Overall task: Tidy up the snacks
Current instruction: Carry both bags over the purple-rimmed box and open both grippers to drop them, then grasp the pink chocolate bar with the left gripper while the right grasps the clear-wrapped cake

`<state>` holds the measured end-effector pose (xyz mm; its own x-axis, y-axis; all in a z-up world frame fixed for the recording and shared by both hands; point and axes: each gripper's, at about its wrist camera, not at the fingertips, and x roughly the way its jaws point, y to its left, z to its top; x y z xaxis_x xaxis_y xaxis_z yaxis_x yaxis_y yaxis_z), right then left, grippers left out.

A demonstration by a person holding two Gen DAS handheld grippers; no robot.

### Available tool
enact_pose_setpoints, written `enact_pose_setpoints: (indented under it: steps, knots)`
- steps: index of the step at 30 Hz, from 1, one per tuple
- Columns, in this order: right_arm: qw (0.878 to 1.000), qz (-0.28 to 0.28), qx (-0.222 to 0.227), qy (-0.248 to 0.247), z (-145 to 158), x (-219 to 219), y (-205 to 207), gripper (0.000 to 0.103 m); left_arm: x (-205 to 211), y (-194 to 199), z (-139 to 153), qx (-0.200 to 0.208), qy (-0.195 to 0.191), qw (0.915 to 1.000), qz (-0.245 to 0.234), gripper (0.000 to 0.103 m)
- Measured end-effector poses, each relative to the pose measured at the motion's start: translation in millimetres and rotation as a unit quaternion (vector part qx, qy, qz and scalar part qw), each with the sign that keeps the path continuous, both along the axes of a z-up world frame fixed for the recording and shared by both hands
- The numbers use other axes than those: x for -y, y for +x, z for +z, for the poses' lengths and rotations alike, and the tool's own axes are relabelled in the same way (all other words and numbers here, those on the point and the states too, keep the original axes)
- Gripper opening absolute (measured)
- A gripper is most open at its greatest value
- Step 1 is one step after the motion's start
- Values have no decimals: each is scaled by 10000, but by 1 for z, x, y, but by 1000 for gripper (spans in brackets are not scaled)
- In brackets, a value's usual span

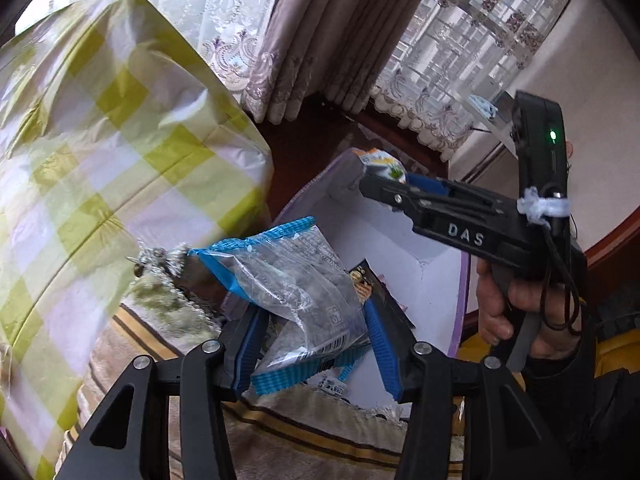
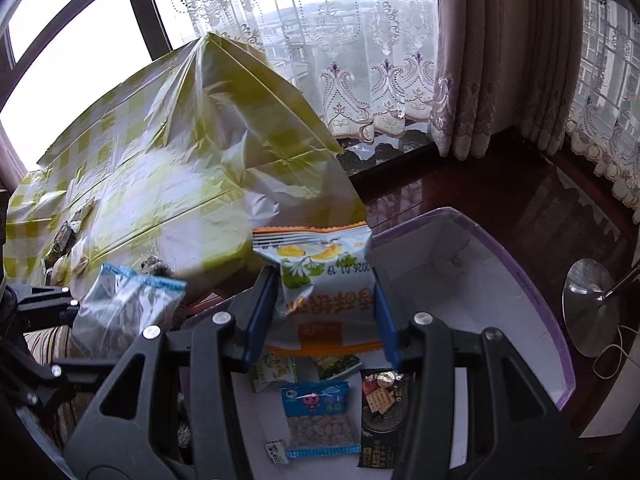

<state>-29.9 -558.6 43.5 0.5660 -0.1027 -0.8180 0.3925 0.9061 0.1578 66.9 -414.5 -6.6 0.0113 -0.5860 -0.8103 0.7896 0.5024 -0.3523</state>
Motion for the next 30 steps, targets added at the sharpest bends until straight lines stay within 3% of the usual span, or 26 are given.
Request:
enact_pose_setpoints:
  steps: [4, 8, 20, 30]
  knots:
    - [9999, -112, -44, -57, 0, 5, -2, 55, 14, -13, -10, -37, 264, 9991, -342, 56]
    - [9998, -123, -6, -130, 3, 3, -2, 78, 7, -8, -8, 34, 306, 9995, -115, 60]
    - [9993, 331, 96, -125, 10, -31, 16, 79, -42, 24, 15, 324, -179, 9941, 1016, 60]
    - [9923, 1227, 129, -90, 19, -109, 50, 79, -151, 43, 21, 498, -301, 9710, 2320, 60]
